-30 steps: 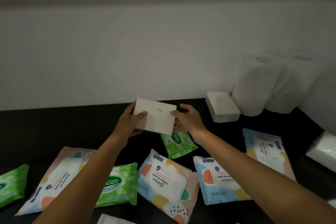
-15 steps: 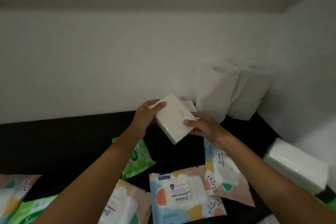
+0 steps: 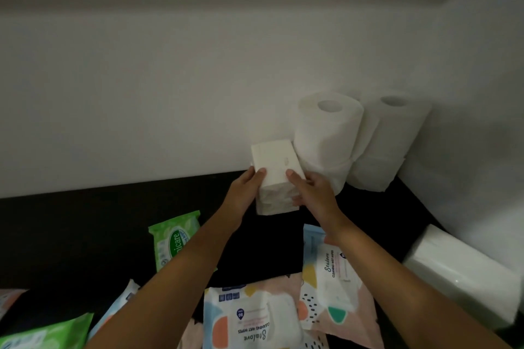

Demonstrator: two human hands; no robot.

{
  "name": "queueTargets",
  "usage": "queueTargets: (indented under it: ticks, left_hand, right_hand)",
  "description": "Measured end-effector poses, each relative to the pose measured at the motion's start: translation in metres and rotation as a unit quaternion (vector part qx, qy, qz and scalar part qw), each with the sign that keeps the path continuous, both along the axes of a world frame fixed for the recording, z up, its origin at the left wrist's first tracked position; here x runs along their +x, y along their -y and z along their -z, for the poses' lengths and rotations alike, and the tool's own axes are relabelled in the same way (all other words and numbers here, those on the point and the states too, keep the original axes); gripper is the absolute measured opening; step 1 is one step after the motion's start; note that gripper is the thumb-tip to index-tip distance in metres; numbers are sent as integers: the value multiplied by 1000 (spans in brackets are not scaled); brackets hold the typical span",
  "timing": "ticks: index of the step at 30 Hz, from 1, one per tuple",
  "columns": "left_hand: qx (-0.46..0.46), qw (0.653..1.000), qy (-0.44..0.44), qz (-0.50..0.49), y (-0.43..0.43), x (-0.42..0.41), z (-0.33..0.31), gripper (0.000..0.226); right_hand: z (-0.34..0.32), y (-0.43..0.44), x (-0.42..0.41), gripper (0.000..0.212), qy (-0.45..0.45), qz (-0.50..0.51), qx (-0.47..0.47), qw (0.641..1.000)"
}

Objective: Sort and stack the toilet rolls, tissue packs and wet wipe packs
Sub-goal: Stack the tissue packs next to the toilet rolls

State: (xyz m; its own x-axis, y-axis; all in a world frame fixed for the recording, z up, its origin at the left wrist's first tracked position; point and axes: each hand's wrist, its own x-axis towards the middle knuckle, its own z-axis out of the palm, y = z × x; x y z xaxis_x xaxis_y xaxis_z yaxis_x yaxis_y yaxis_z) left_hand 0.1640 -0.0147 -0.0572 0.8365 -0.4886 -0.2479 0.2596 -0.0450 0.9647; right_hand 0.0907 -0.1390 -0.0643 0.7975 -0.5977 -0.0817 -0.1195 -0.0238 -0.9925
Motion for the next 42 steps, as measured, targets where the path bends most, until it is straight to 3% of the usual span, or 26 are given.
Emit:
queueTargets:
  ticks: [5,16,20,24,26,30,34,42]
  left_hand:
    - [-7,1000,-16,-4,7,-6,-1,41]
    - [-5,1000,-20,-9,4,-2,-1,42]
    - [8,999,-45,-9,1,0,-5,29]
    - [40,998,-29,-50,-9,-4,-2,53]
    - [26,995,-12,-91,-16,-17,-2,45]
    - [20,986,66,-149,-25,-49,-5,18]
    - [67,984,142,-82,-13,-79,-13,6]
    - [114,978,152,86,48,-133,-12,23]
  right_hand:
    - [4,9,5,31,-28,-12,-82,996]
    - [3,4,8,39,-47,-21,-86,995]
    - [-1,4,1,43,-54,-36,-106,992]
    - [-1,7,-12,57,-68,-33,-109,991]
    - [-1,9,-18,60,-83,-30,-113,990]
    - [-6,19,-38,44,-104,-14,-102,989]
    - [-15,41,-72,45,-110,15,-138,984]
    - [-29,99,-141,37,-140,82,-297,941]
